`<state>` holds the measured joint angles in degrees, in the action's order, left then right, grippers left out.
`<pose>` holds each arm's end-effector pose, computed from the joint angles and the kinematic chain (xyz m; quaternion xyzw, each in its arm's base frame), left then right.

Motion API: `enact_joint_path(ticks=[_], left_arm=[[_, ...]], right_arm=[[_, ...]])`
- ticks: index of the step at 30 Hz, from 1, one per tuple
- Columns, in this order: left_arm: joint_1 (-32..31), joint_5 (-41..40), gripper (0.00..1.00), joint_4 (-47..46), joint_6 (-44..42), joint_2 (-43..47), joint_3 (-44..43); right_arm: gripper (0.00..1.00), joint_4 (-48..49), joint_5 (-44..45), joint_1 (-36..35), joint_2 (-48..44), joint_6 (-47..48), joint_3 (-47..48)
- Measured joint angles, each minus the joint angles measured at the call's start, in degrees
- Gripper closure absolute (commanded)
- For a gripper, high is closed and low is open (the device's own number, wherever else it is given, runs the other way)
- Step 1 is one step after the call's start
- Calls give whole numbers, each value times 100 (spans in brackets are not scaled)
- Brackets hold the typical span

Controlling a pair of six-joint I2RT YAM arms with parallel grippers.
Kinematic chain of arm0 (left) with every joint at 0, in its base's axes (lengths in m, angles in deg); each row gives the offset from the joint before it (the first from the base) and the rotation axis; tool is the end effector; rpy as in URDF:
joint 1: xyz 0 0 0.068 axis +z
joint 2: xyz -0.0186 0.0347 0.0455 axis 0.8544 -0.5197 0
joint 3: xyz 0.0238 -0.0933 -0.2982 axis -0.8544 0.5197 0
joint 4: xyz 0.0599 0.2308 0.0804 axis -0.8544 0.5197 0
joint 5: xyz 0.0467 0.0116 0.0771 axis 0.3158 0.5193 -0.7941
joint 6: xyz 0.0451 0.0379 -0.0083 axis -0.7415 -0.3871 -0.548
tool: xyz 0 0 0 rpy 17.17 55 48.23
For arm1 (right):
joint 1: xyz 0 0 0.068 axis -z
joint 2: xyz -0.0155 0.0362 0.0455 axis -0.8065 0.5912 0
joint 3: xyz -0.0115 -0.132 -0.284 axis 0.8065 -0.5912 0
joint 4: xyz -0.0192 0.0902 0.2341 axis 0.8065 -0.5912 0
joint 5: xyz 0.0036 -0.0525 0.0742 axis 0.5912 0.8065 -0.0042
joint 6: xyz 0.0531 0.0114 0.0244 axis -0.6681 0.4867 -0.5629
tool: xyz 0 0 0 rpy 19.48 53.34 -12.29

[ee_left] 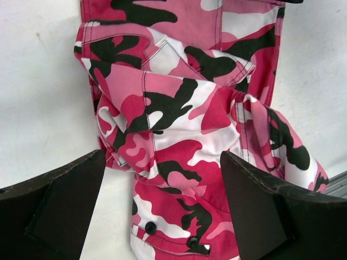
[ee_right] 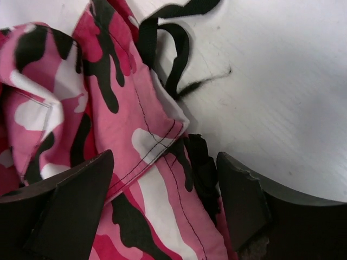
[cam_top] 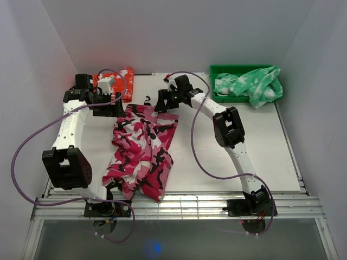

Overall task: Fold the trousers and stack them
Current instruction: Flatten the trousers out

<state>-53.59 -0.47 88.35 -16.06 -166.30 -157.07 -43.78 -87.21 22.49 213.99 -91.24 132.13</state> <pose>0.3099 0.0091 0.3635 0.0917 0.9403 -0.1769 0.2759 0.5039 0.3326 0.1928 -0.2400 0.8321 0.3952 0.3062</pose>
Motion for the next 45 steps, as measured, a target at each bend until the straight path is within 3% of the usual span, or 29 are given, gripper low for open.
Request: enact_joint_path(ticks=[3, 6, 8, 9, 10, 11, 16, 18, 20, 21, 23, 27, 32, 35, 36, 37, 40, 41, 42, 45], left_arm=[[20, -85, 2, 57, -55, 0, 2], [44, -136, 2, 66, -107, 0, 2], [46, -162, 2, 68, -155, 0, 2], [46, -168, 2, 70, -175, 0, 2], [48, -175, 2, 79, -216, 0, 2], [50, -177, 2, 81, -256, 0, 2], [39, 490, 2, 260, -863, -4, 61], [-219, 883, 2, 356, -1200, -70, 151], [-890, 1012, 2, 356, -1377, -179, 164], [-1532, 1084, 2, 278, -1379, -284, 166], [-2277, 1198, 2, 72, -1182, -420, 170], [-3204, 975, 2, -673, -697, -492, 426], [-4548, 549, 2, -1386, -310, -741, 743], [-5049, 201, 3, -1764, -203, -872, 907], [-5193, -13, 9, -1869, -162, -922, 968], [-5305, -190, 27, -1939, -131, -990, 1005], [-5447, -793, 58, -2081, 79, -1239, 1056], [-5401, -975, 88, -2111, 155, -1279, 1075], [-5346, -1088, 100, -2129, 168, -1281, 1106], [-4791, -1185, 100, -1985, 245, -1233, 1080]], right_arm=[[22, -22, 166, -114, 120, -114, -7], [33, -9, 463, -221, 118, -2, -13], [55, -26, 654, -280, 101, 177, -48], [60, -72, 767, -313, 81, 284, -90], [87, -160, 925, -354, 39, 428, -127], [92, -203, 988, -382, -7, 573, -190], [92, -675, 1193, -267, -723, 1287, -1082], [92, -1064, 1137, 533, -1661, 1357, -2013], [92, -1180, 1069, 1405, -2736, 1368, -2988], [92, -1172, 1158, 2031, -3565, 1408, -3722], [92, -1060, 1246, 2444, -4454, 1440, -4509], [92, -1084, 1178, 2212, -5302, 1462, -5528], [92, -1196, 1082, 2081, -5598, 1462, -5980], [92, -1198, 1049, 2094, -5735, 1462, -6131], [92, -1191, 1040, 2105, -5796, 1462, -6179], [92, -1196, 1047, 2114, -5836, 1464, -6207], [92, -1202, 1082, 2149, -5982, 1530, -6286], [92, -1224, 1113, 2181, -6024, 1593, -6293], [92, -1228, 1141, 2232, -6081, 1703, -6312], [92, -1353, 1276, 2514, -6220, 1963, -6382]])
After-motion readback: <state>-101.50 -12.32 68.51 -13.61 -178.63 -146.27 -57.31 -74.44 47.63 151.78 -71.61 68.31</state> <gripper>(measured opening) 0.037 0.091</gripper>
